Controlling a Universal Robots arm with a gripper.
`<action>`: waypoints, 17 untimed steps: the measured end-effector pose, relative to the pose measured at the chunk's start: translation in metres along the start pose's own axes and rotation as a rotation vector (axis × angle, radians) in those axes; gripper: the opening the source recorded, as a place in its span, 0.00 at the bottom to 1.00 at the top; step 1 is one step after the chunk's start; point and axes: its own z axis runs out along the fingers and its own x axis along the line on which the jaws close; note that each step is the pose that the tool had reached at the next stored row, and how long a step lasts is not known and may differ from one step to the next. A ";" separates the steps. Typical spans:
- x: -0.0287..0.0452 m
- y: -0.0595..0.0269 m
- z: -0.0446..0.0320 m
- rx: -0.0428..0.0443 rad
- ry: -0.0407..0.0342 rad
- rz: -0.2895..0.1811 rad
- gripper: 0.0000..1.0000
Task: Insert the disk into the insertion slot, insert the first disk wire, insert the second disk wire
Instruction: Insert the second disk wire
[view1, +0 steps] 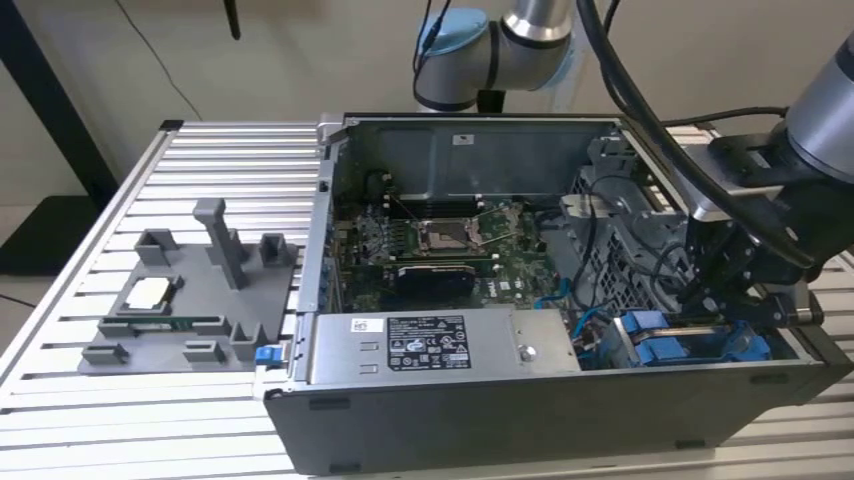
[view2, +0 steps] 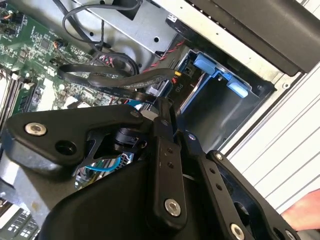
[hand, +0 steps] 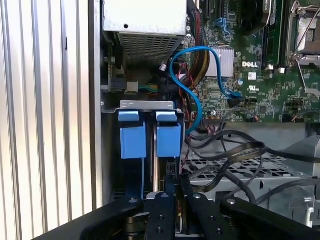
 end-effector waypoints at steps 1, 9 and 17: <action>0.0000 0.0000 0.0002 0.0010 0.0000 0.000 0.16; 0.0007 0.0002 0.0051 0.0047 -0.0001 -0.001 0.16; 0.0000 0.0000 -0.0002 0.0048 -0.0006 -0.001 0.24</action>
